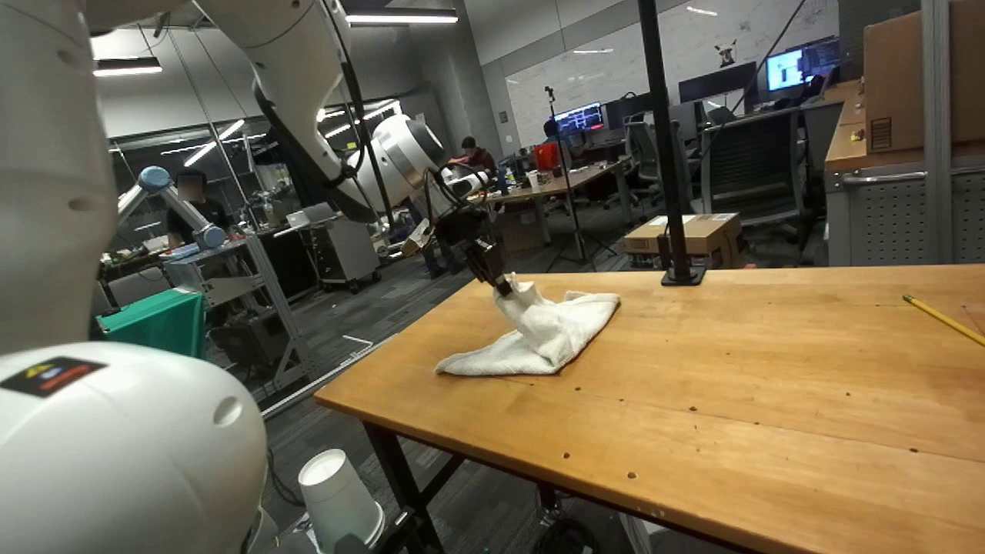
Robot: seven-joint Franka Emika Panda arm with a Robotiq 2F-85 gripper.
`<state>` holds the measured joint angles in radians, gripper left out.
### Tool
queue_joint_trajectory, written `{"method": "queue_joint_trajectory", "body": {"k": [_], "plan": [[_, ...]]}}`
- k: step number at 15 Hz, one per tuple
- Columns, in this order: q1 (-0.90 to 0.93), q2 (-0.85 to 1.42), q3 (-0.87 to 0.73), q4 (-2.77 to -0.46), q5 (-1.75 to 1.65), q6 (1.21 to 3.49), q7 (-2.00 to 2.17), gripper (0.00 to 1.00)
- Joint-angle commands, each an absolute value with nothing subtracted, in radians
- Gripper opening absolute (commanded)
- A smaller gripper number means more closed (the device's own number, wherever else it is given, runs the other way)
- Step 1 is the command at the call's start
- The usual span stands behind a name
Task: Fold the towel
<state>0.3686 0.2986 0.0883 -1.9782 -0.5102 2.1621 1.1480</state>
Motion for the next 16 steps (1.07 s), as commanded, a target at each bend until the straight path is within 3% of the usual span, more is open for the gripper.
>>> {"method": "queue_joint_trajectory", "body": {"k": [1, 16], "plan": [[0.385, 0.282, 0.109, -1.962, -0.553, 2.123, 1.139, 0.07], [0.397, 0.186, 0.208, -2.122, -0.563, 2.068, 1.143, 0.09]]}}
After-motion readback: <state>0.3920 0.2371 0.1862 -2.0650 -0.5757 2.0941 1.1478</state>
